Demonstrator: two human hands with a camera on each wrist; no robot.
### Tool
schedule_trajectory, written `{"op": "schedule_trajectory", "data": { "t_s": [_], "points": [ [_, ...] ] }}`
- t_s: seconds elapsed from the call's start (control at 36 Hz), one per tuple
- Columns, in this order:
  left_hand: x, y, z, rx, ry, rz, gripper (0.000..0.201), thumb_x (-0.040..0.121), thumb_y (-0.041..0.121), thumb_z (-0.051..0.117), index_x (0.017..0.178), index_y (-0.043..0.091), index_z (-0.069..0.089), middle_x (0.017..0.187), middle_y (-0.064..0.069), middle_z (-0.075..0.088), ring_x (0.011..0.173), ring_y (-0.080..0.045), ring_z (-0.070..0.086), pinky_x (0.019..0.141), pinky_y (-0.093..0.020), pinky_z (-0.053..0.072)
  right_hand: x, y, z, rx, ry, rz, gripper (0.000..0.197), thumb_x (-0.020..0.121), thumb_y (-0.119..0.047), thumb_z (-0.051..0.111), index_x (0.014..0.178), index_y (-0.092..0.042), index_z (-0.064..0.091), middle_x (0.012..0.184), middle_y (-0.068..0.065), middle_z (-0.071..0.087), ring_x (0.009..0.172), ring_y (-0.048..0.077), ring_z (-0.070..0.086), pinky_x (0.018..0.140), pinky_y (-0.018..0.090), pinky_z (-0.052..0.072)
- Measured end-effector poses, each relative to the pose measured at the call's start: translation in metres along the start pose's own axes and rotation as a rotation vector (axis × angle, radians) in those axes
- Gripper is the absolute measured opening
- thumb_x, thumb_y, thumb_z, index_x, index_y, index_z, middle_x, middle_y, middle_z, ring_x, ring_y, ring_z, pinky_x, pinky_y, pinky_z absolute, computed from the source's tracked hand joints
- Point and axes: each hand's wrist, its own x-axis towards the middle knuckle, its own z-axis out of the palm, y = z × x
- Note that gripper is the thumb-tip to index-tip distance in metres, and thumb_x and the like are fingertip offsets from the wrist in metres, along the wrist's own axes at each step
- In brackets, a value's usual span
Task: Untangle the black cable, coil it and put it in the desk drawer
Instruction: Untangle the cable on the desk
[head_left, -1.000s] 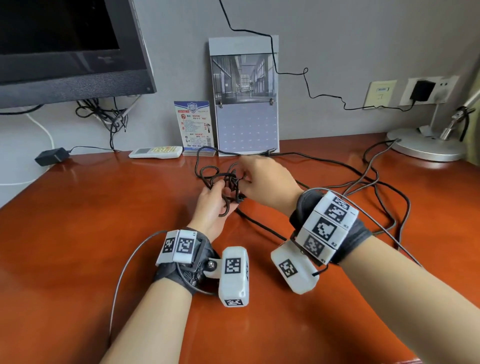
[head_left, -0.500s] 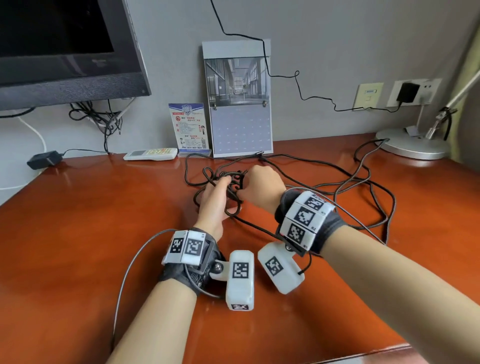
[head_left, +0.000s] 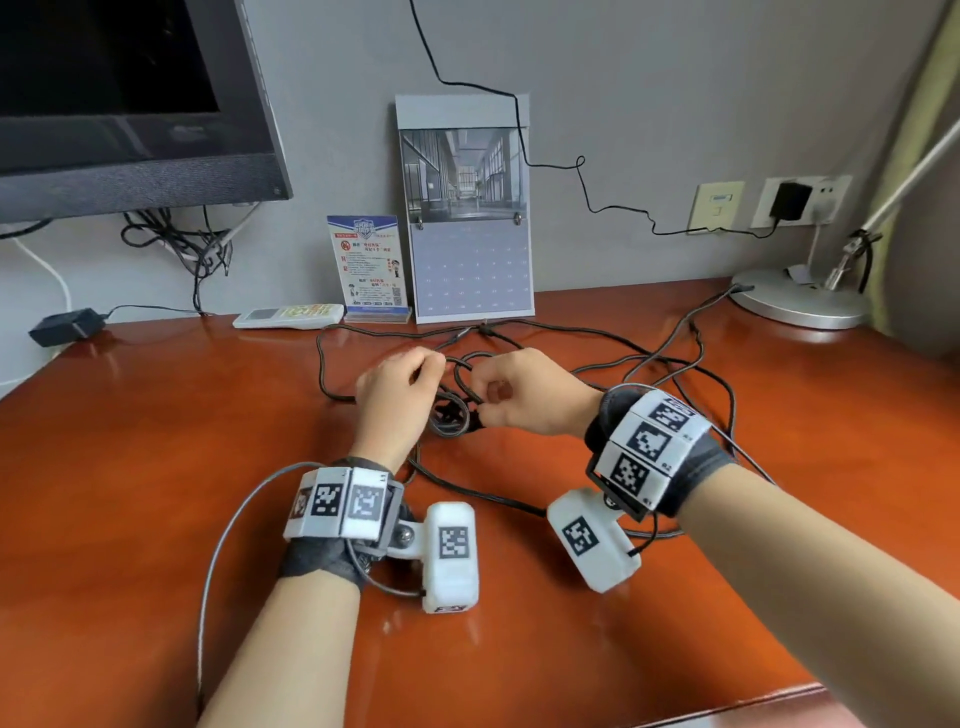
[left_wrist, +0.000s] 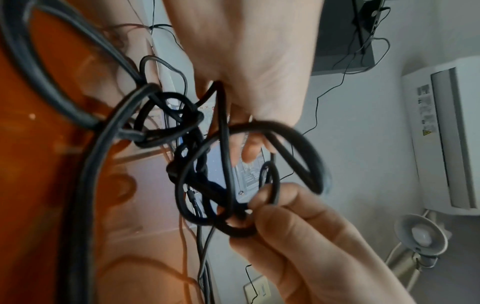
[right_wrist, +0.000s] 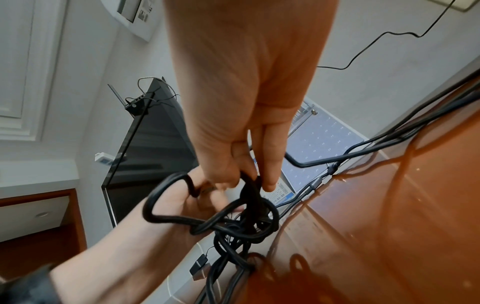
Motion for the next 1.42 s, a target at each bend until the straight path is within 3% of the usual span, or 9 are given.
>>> {"op": "schedule_trajectory", "data": {
  "t_s": [0.14,0.28,0.58,0.78,0.92,1.03,1.17,1.28,1.42],
  "points": [
    [-0.002,0.004,-0.001,0.100,-0.063,-0.028,0.037,0.095,0.035,0.043,0.067,0.014,0.057,0.052,0.001,0.059,0.062,-0.018,0.062,0.069,-0.035,0.048,-0.007,0.002,-0.005,0.075,-0.040,0.057,0.008,0.080,-0.006,0.063,0.084,-0.011,0.068,0.081,0.000,0.062,0.078,0.017,0.057,0.076,0.027,0.045],
    [-0.004,0.012,0.007,0.369,-0.035,0.003,0.042,0.095,0.037,0.043,0.064,0.011,0.053,0.065,-0.005,0.055,0.076,-0.032,0.054,0.066,-0.032,0.033,-0.007,-0.005,-0.001,0.240,-0.123,0.291,0.031,0.091,-0.028,0.054,0.071,-0.004,0.055,0.069,0.004,0.044,0.065,0.016,0.040,0.062,0.030,0.032],
    [0.006,0.029,0.029,0.565,-0.252,-0.179,0.040,0.100,0.036,0.033,0.095,0.013,0.066,0.102,-0.010,0.067,0.101,-0.030,0.059,0.087,-0.037,0.039,-0.009,0.007,0.006,1.068,0.379,0.689,0.019,0.084,-0.022,0.061,0.070,-0.014,0.052,0.045,-0.005,0.038,0.048,0.014,0.037,0.057,0.027,0.036],
    [-0.006,0.045,0.028,0.453,-0.452,-0.171,0.024,0.097,0.031,0.028,0.093,0.021,0.049,0.110,-0.007,0.061,0.111,-0.030,0.051,0.104,-0.050,0.026,-0.010,0.004,-0.024,0.247,0.073,0.583,0.032,0.090,-0.022,0.052,0.063,-0.007,0.056,0.046,0.001,0.044,0.043,0.016,0.042,0.043,0.021,0.033],
    [-0.007,0.057,0.021,0.348,-0.612,-0.096,0.060,0.072,0.072,0.045,0.108,0.025,0.040,0.116,0.008,0.055,0.117,-0.019,0.049,0.111,-0.053,0.011,-0.017,0.012,-0.033,0.399,0.060,0.602,0.035,0.093,-0.011,0.045,0.059,-0.007,0.053,0.051,0.005,0.052,0.035,0.014,0.048,0.036,0.016,0.036],
    [-0.006,0.068,0.023,0.446,-0.550,0.027,0.066,0.072,0.056,0.068,0.115,0.019,0.034,0.119,0.013,0.049,0.113,-0.014,0.050,0.115,-0.047,0.009,-0.027,0.019,-0.034,0.586,0.125,0.466,0.034,0.096,-0.012,0.046,0.062,-0.008,0.051,0.056,0.006,0.046,0.048,0.016,0.041,0.038,0.015,0.034],
    [0.001,0.074,0.026,0.456,-0.425,0.131,0.066,0.068,0.045,0.075,0.112,0.017,0.034,0.109,0.013,0.050,0.094,-0.016,0.053,0.089,-0.036,0.044,-0.038,0.026,-0.039,0.748,0.143,0.301,0.034,0.096,-0.008,0.041,0.063,-0.009,0.047,0.057,0.004,0.040,0.054,0.014,0.036,0.061,0.026,0.031],
    [0.008,0.077,0.031,0.515,-0.381,0.138,0.070,0.064,0.048,0.074,0.108,0.016,0.030,0.114,0.003,0.060,0.096,-0.024,0.061,0.077,-0.037,0.051,-0.047,0.028,-0.046,0.781,0.130,0.224,0.029,0.087,-0.024,0.044,0.060,-0.015,0.053,0.059,0.004,0.043,0.063,0.021,0.036,0.073,0.038,0.029],
    [0.021,0.088,0.029,0.707,-0.278,0.170,0.067,0.069,0.049,0.071,0.103,0.010,0.028,0.084,-0.002,0.054,0.084,-0.031,0.060,0.065,-0.032,0.037,-0.052,0.026,-0.054,0.688,0.106,0.184,0.036,0.101,-0.011,0.037,0.070,-0.009,0.055,0.052,0.001,0.039,0.054,0.013,0.036,0.056,0.015,0.031]
  ]
}}
